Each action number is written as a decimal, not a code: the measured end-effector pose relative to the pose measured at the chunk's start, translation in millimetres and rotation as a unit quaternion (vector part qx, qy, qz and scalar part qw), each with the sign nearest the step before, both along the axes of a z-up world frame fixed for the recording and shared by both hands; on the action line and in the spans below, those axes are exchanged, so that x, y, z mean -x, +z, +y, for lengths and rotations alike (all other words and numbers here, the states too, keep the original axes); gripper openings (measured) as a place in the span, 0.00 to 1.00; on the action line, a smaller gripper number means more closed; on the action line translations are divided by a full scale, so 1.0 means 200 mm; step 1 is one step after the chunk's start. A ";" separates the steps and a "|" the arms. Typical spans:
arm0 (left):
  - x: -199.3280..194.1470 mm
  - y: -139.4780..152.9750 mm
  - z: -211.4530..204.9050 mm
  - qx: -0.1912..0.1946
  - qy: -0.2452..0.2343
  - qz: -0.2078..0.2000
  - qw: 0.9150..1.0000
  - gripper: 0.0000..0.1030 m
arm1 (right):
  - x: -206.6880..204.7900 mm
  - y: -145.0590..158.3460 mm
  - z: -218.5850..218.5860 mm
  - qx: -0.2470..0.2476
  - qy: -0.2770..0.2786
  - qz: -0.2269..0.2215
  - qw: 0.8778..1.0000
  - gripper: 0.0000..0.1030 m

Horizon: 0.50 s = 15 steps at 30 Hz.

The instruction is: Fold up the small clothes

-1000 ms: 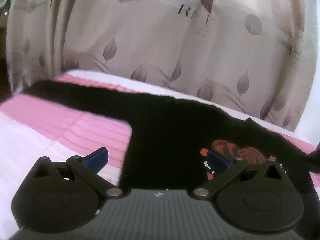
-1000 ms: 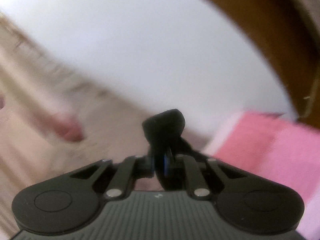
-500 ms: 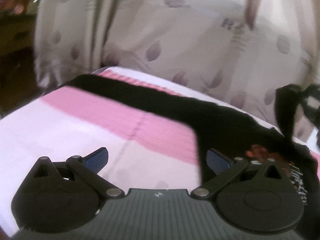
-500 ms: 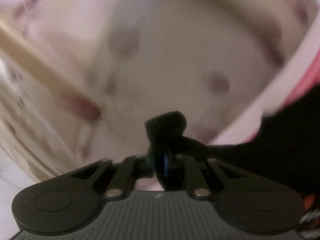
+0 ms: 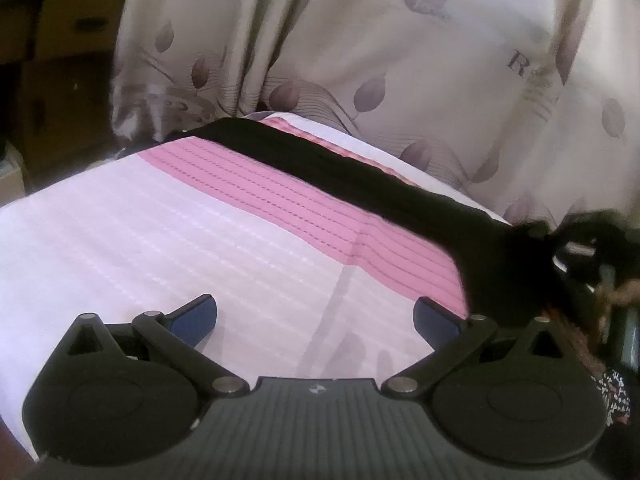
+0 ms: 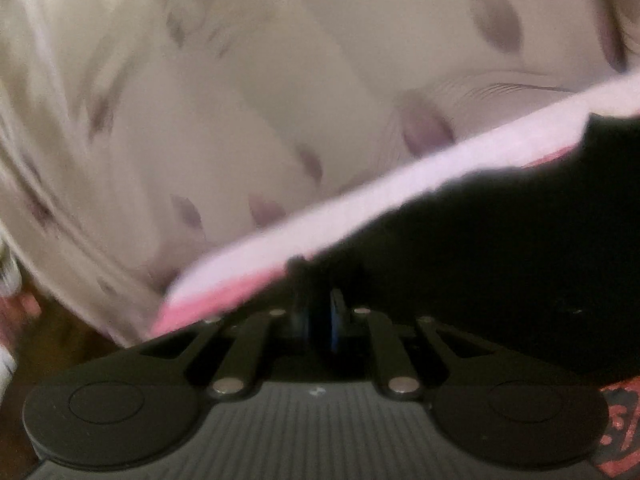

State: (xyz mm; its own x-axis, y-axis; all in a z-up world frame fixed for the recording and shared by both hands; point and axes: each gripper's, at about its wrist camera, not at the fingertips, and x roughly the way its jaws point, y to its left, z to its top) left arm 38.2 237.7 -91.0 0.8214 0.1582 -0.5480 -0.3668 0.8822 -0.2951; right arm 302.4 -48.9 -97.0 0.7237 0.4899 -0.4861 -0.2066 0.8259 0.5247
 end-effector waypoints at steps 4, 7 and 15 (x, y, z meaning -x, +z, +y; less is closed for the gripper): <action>0.00 0.04 0.08 0.010 0.010 -0.005 1.000 1.00 | 0.10 0.05 0.10 0.060 0.048 -0.050 0.996 0.76; -0.02 0.10 0.16 0.020 0.007 -0.007 1.000 1.00 | 0.24 0.12 0.06 0.071 0.070 -0.101 0.990 0.77; -0.21 0.18 0.47 0.024 0.025 0.026 0.999 1.00 | 0.58 0.07 -0.19 0.072 0.100 -0.087 0.989 0.77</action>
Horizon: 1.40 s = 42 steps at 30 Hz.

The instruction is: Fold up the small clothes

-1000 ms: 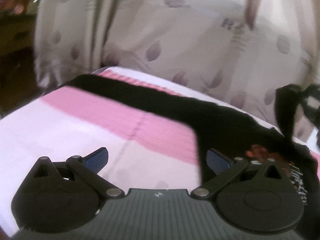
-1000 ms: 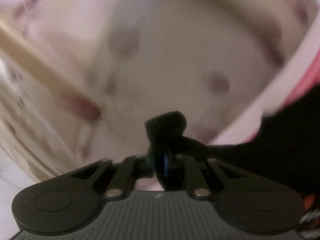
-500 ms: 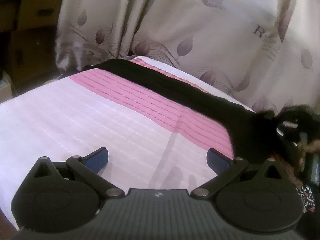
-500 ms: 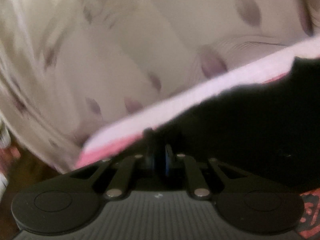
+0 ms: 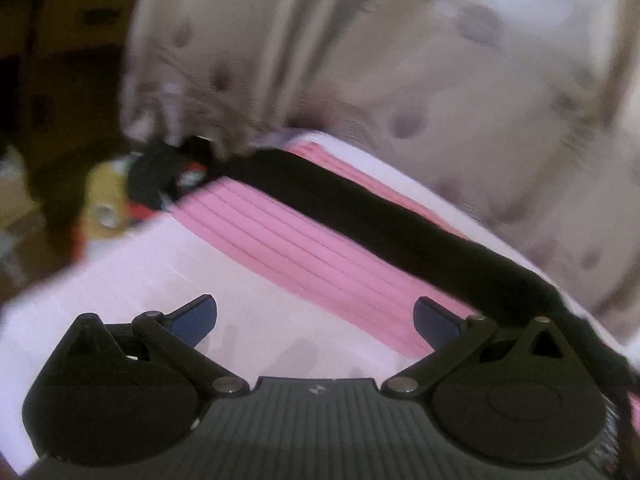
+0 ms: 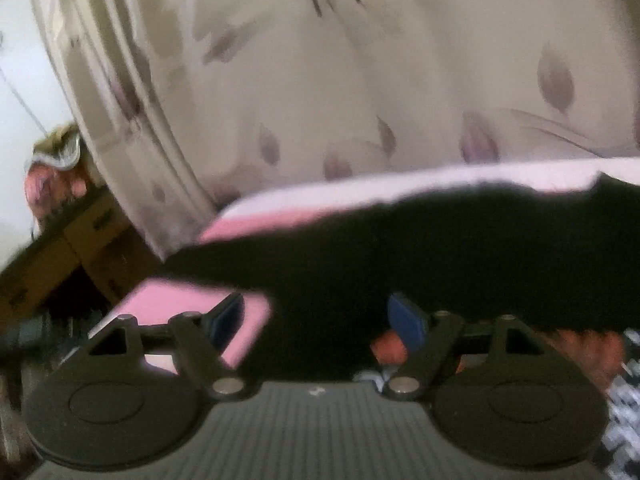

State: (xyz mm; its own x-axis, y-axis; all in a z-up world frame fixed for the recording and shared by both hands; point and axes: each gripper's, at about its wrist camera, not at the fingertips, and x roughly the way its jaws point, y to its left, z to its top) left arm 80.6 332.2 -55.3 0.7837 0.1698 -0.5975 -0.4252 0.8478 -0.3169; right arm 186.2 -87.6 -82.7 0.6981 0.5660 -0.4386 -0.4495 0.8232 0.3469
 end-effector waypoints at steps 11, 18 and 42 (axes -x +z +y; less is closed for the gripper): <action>-0.44 -0.21 0.96 0.250 0.060 0.020 0.966 1.00 | 0.14 -0.20 -0.21 -0.029 -0.051 0.042 0.997 0.78; -0.66 -0.47 1.12 0.389 0.072 0.048 0.917 0.93 | 0.15 -0.20 -0.18 -0.014 -0.053 0.029 0.998 0.79; -0.83 0.74 -0.95 0.164 -0.305 -0.132 0.929 0.03 | 0.26 -0.21 -0.59 -0.229 -0.125 0.037 0.965 0.79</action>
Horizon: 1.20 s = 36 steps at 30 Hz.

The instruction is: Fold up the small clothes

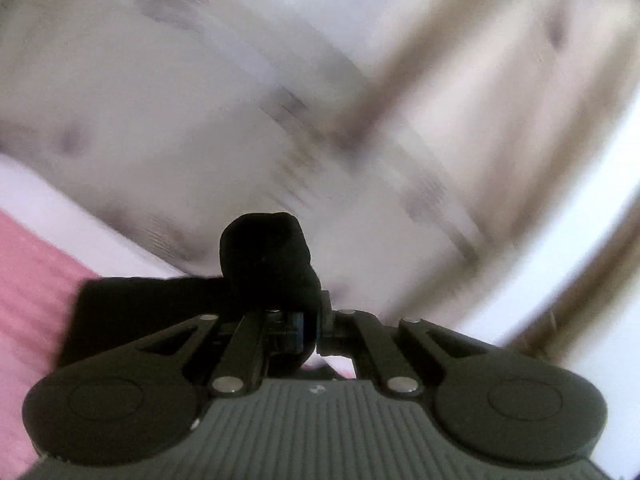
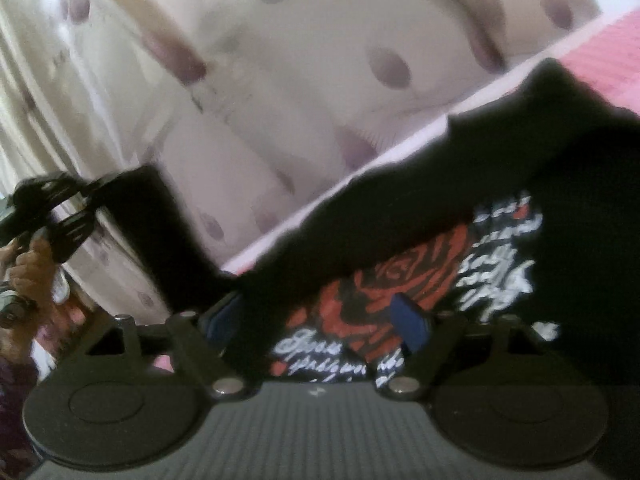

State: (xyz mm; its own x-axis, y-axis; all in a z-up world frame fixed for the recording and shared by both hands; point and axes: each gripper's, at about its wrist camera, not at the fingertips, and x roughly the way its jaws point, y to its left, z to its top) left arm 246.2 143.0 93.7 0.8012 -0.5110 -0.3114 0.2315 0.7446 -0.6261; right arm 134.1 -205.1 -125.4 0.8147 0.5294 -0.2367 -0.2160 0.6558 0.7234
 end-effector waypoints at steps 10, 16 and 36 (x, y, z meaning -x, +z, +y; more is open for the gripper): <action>-0.29 -0.49 -1.03 -0.077 -0.148 0.060 0.984 0.08 | 0.18 -0.01 -0.41 -0.059 -0.030 0.008 0.998 0.79; -0.23 -0.64 -1.12 -0.049 -0.153 0.013 0.987 0.99 | 0.23 -0.03 -0.53 -0.062 -0.034 0.013 0.997 0.80; 0.43 -1.01 -0.31 -0.116 0.046 0.022 0.992 1.00 | -0.66 0.08 -0.49 0.202 -0.002 0.071 0.977 0.33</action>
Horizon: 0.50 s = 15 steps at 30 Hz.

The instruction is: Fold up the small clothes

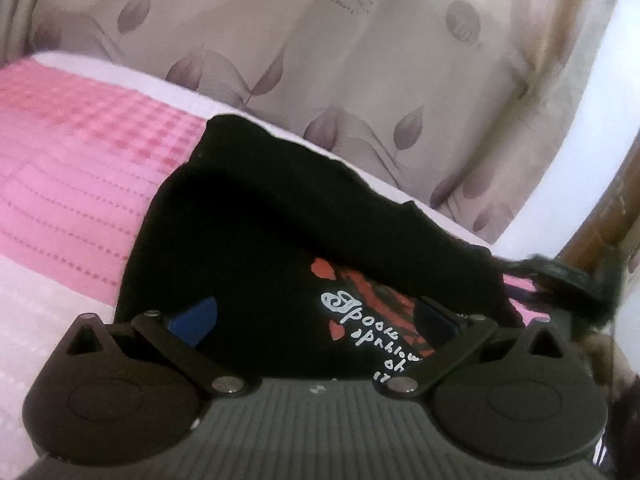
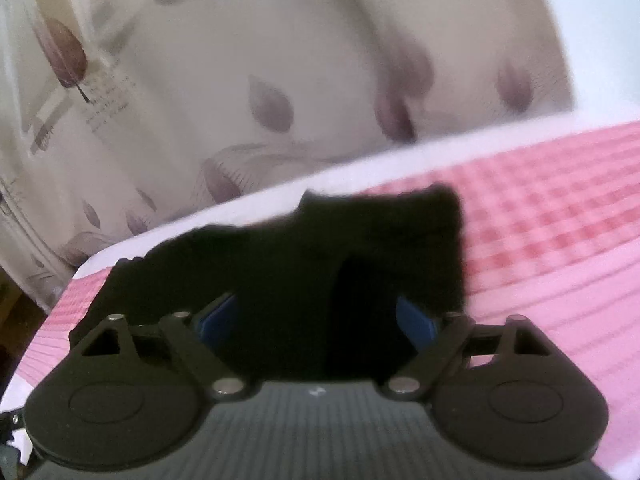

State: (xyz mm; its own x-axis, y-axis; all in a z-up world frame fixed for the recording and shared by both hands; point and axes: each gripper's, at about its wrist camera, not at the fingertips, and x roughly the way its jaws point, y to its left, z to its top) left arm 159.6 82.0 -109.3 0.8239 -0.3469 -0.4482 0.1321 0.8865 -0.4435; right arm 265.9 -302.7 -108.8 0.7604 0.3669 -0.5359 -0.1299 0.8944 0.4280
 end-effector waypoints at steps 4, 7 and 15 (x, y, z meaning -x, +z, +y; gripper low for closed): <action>0.02 -0.02 0.04 0.017 0.017 -0.016 1.000 1.00 | 0.03 0.07 0.04 0.035 -0.007 -0.047 0.998 0.09; 0.04 -0.01 0.06 0.029 0.030 -0.016 0.999 1.00 | 0.07 0.19 -0.01 0.059 -0.035 -0.107 0.992 0.08; 0.04 -0.01 0.03 0.011 0.033 -0.014 0.999 1.00 | -0.16 -0.05 -0.09 0.077 -0.036 -0.028 0.996 0.08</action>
